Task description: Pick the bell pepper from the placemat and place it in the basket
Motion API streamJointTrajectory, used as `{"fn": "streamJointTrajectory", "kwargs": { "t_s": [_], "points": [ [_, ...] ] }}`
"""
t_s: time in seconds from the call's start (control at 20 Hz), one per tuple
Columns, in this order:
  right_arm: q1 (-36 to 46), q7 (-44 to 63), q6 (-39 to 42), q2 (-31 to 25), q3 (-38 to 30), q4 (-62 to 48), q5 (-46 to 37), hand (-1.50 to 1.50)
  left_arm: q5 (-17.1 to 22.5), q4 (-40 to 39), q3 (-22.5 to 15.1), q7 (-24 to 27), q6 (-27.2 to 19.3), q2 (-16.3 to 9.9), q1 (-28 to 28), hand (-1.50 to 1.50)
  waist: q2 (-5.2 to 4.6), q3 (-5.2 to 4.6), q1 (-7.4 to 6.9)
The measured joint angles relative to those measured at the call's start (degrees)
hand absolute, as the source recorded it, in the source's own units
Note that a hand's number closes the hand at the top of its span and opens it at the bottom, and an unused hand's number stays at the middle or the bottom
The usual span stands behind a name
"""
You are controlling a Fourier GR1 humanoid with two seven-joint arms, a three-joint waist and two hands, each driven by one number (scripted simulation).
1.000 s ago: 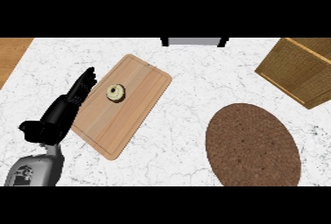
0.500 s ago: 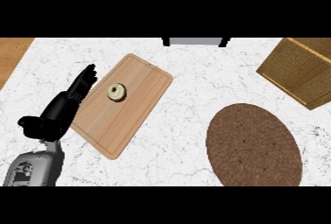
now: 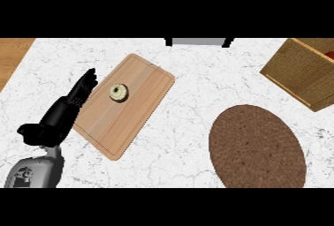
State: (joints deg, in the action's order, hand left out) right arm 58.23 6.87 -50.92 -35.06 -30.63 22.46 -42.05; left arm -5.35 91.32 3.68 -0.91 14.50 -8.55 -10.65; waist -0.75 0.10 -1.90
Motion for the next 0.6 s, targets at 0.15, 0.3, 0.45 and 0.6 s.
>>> {"fn": "streamJointTrajectory", "kwargs": {
  "t_s": [0.15,0.3,0.45,0.6],
  "points": [
    [0.7,-3.3,0.3,-0.5,-0.6,-0.6,1.7,-1.5,0.4,0.3,0.5,-0.3,0.3,-0.4,-0.1,0.0,0.04,0.0,0.02],
    [1.5,-6.5,1.6,-0.8,-1.9,0.7,4.6,-1.5,0.3,-0.1,0.7,-0.5,0.3,-0.5,-0.2,0.0,0.15,-0.01,0.28],
    [1.8,-8.9,1.8,-1.2,-4.2,1.1,8.1,-1.5,0.1,0.0,0.4,-0.2,0.2,-0.2,0.3,0.0,0.16,-0.01,0.32],
    [1.5,-9.9,3.2,-2.5,-7.1,2.8,12.1,-1.5,0.2,0.4,0.7,-1.1,-0.2,-0.1,0.0,0.0,0.33,-0.02,0.77]
  ]
}}
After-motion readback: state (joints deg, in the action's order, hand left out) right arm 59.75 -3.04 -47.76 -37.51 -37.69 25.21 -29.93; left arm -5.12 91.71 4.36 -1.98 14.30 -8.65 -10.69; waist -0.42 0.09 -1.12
